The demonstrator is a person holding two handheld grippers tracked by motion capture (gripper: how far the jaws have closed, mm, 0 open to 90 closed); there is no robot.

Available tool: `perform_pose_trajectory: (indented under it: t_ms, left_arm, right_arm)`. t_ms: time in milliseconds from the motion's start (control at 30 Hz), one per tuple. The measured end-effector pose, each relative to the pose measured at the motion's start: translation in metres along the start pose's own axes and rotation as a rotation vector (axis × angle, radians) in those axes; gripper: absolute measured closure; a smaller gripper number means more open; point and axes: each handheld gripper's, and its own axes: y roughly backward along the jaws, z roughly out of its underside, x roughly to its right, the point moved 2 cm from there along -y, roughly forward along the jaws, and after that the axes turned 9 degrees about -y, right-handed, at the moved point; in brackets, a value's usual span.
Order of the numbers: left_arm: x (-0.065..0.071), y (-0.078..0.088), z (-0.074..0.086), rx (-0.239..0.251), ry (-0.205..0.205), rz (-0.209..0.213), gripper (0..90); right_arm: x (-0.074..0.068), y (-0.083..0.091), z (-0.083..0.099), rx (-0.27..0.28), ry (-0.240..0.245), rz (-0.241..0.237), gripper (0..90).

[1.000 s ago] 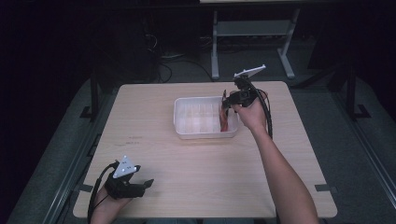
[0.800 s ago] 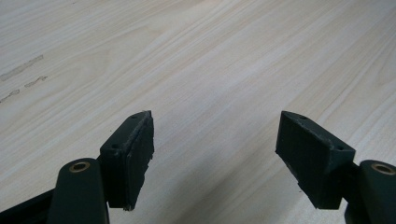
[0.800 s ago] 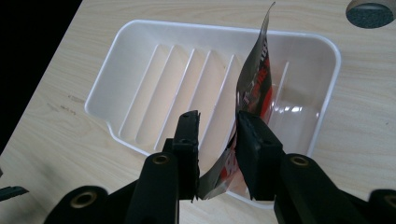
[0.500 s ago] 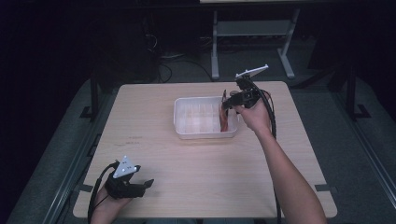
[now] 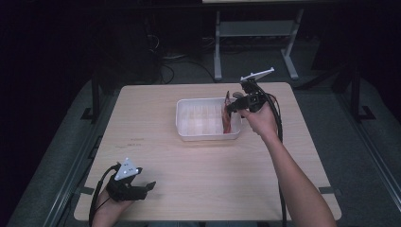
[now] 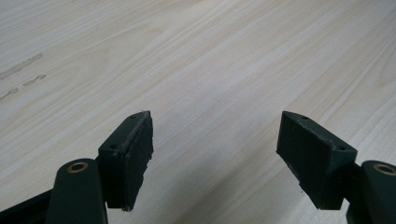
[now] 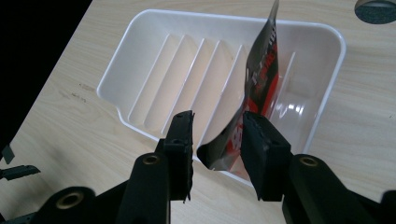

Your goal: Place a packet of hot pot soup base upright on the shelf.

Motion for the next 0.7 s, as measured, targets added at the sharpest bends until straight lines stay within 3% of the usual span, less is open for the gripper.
perform_pose_trajectory:
  t_ms: [700]
  left_arm:
    - [-0.001,-0.001,0.001,0.005,0.017,0.007,26.6]
  right_arm:
    - [0.013,0.01,0.022,-0.009,0.027,-0.053,57.3]
